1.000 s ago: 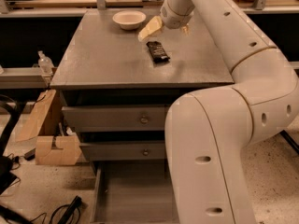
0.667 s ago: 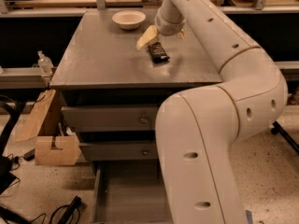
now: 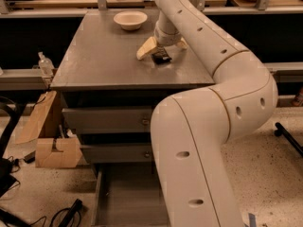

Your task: Place rxbar chocolate into bottom drawer

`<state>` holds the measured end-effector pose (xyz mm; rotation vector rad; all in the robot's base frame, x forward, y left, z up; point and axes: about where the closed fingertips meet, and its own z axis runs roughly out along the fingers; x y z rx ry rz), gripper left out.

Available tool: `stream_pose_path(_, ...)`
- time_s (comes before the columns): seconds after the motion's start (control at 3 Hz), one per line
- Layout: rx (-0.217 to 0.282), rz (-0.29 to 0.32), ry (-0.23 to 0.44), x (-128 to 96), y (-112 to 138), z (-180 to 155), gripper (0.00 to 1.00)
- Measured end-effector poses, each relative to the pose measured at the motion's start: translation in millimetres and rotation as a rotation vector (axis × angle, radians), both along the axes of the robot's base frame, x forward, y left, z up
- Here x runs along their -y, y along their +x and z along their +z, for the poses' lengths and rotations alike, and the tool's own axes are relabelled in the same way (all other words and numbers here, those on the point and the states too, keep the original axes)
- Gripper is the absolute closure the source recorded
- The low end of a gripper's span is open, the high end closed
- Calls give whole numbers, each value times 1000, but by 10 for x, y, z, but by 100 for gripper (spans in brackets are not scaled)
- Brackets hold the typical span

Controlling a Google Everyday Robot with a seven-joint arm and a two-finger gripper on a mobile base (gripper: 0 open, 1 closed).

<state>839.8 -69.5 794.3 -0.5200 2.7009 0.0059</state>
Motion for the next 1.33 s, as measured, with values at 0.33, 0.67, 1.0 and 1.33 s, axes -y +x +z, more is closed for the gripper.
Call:
stream_pose_path(0.33, 0, 0, 0, 0, 0, 80, 32)
stream_pose_path(0.67, 0, 0, 0, 0, -1, 163, 55)
stream_pose_path(1.0, 0, 0, 0, 0, -5, 283, 86)
stream_pose_path(1.33, 0, 0, 0, -1, -11, 399, 100)
